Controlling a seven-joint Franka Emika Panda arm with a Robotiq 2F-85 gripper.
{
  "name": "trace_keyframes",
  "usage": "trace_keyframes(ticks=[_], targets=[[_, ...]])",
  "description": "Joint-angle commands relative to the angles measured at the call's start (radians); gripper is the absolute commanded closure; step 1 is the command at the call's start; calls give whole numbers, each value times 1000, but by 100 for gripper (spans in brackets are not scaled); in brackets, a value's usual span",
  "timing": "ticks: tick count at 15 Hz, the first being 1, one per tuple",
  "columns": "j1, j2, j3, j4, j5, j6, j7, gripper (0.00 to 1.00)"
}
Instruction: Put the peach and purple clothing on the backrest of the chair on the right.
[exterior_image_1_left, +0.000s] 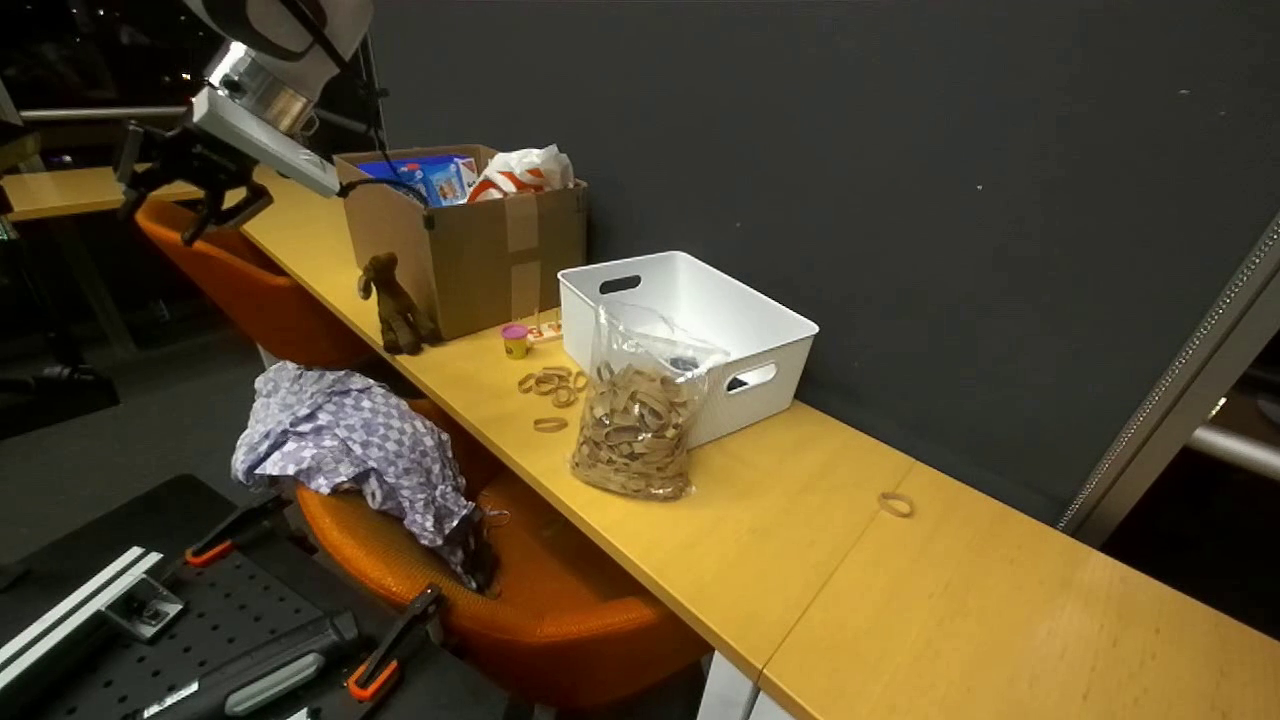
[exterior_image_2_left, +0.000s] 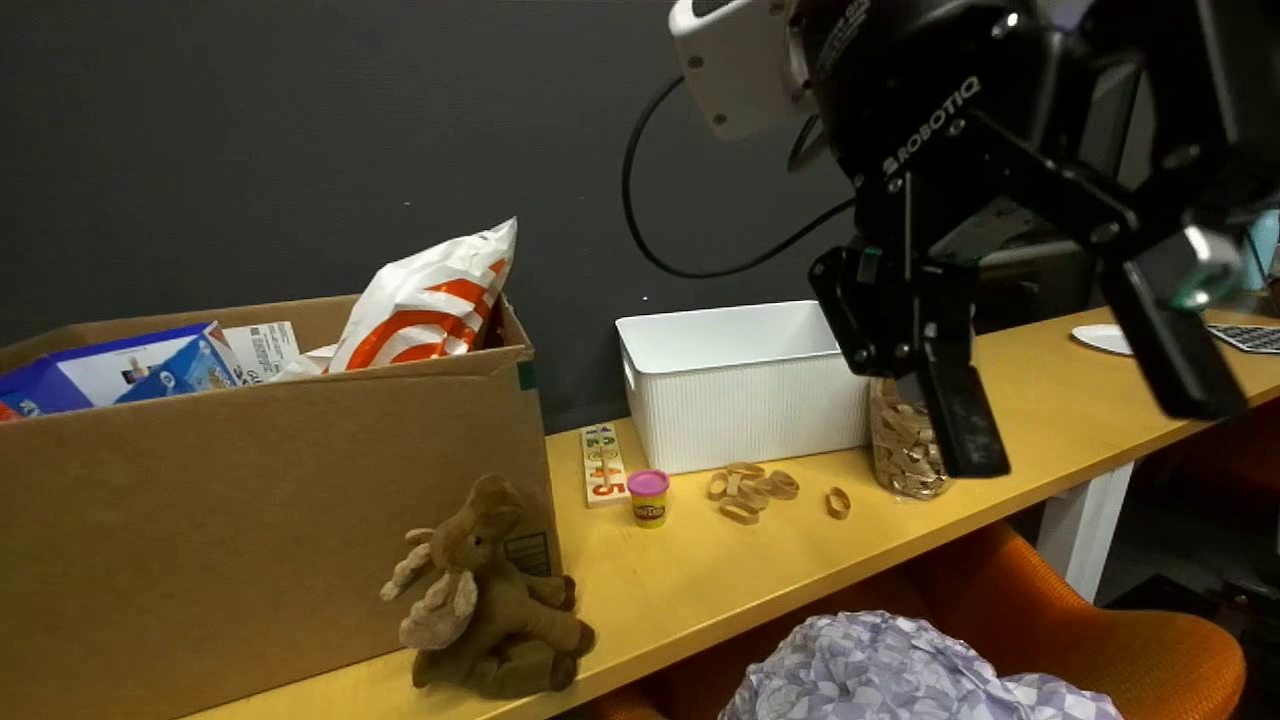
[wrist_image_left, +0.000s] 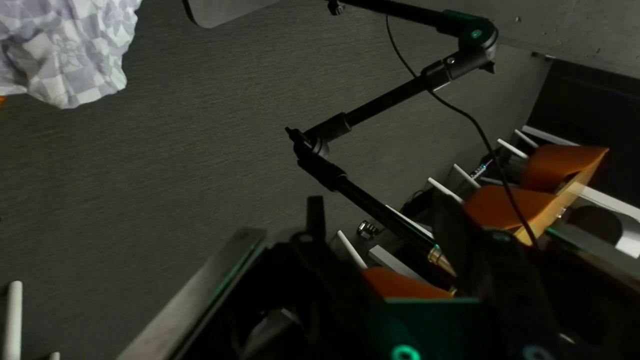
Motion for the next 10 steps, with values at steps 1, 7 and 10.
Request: trace_keyframes(ticks=[1,7,10], targets=[[-31,2,-9,58,-59,-19,71,8],[-82,-6,-48,142,-230,46,142,0],[-106,-12,-73,186,-320,96,181,0]])
